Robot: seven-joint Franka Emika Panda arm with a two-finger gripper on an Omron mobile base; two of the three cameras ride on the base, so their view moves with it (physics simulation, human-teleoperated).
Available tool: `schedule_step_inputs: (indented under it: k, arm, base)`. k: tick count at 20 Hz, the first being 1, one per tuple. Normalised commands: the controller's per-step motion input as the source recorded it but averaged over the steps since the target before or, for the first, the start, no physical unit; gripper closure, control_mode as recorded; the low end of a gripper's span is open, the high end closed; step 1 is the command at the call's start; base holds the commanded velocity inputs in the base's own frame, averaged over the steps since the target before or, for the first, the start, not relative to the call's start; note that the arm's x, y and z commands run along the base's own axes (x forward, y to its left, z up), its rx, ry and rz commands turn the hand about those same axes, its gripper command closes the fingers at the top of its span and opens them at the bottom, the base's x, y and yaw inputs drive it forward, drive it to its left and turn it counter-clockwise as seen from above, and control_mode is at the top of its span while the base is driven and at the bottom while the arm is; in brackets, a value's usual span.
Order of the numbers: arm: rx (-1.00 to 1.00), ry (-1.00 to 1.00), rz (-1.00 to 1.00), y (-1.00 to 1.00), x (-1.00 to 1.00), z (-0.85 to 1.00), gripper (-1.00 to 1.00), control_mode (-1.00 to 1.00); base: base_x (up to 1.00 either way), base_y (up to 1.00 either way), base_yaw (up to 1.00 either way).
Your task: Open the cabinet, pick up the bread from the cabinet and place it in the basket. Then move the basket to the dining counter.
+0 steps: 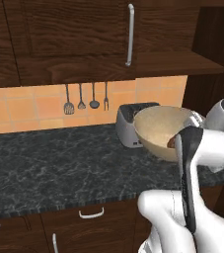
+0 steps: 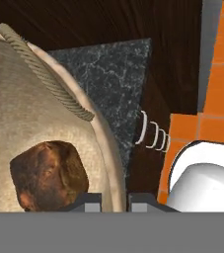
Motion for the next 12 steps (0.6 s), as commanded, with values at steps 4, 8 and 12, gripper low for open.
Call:
schedule_step_inputs:
  k: [4, 8, 12]
  arm:
    - [0.0, -0.24, -0.13, 0.13, -0.68, 0.64, 1.0, -1.0]
    - [0.03, -0.14, -0.07, 0.01, -0.57, 0.5, 1.0, 1.0]
    - [0.0, 0.0, 0.0, 0.0, 0.0, 0.0, 1.0, 1.0]
  base:
    - [0.0, 0.0, 0.0]
    - [-0.19, 0.01, -0.02]
    - [-0.47, 0.69, 0.01]
